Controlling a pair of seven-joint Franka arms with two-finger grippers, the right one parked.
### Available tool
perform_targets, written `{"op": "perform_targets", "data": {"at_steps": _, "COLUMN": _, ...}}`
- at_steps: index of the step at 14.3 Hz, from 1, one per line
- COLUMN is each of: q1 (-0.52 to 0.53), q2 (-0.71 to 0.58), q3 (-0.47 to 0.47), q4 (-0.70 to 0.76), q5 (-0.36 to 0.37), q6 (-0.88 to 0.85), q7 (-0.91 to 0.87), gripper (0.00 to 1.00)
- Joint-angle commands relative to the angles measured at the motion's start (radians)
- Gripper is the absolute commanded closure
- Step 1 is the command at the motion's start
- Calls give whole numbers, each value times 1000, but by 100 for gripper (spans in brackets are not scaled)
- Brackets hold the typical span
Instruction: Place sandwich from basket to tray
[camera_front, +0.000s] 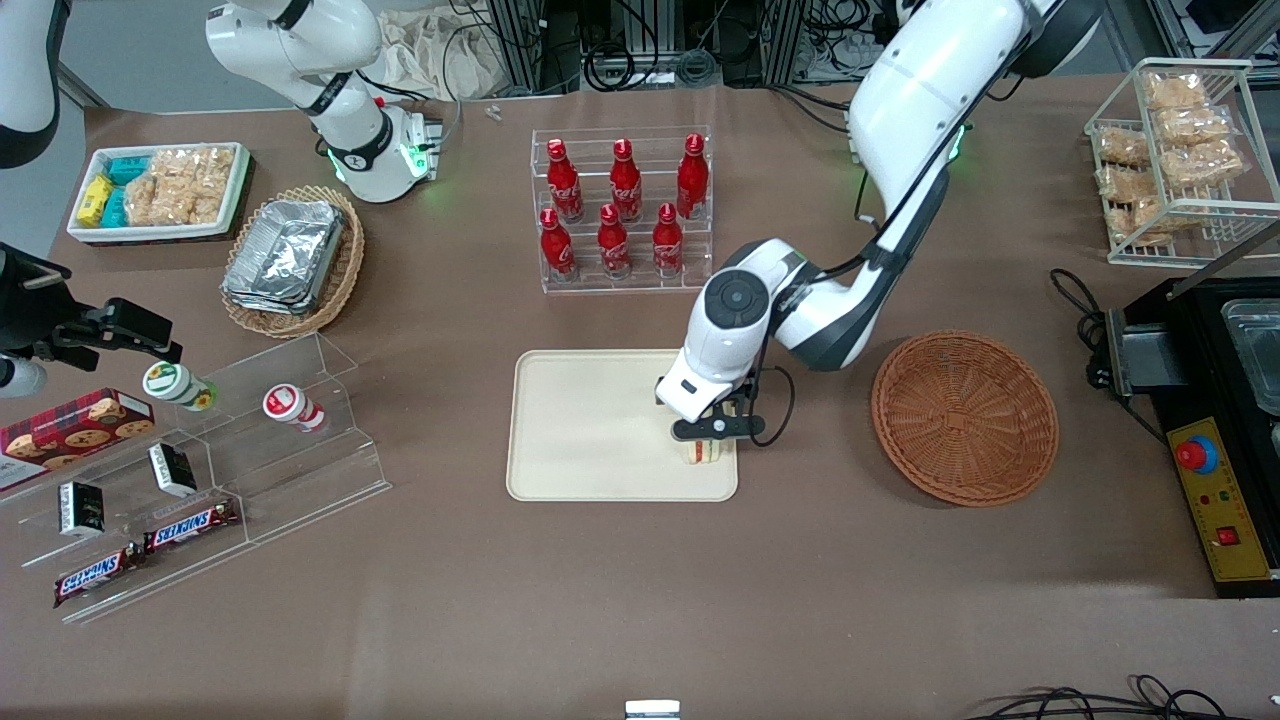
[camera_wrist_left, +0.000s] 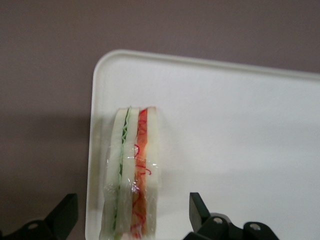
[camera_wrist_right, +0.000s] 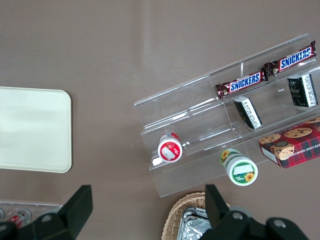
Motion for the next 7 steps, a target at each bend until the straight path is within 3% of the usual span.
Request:
{"op": "perform_targets", "data": {"at_steps": 1, "q1": 31, "q2": -153, "q3": 11, "q4": 9, "q5": -30, "q6": -90, "q7": -53, "gripper": 0}}
{"op": "perform_targets", "data": {"at_steps": 5, "q1": 104, "q2": -181, "q3": 6, "q4": 234, "q5": -32, "q6": -472, "q7": -12, "gripper": 0}}
{"op": "perform_targets", "data": {"at_steps": 7, "q1": 150, "q2": -185, "q3": 9, "q4": 293, "q5": -33, "q6": -587, "q7": 129, "gripper": 0}}
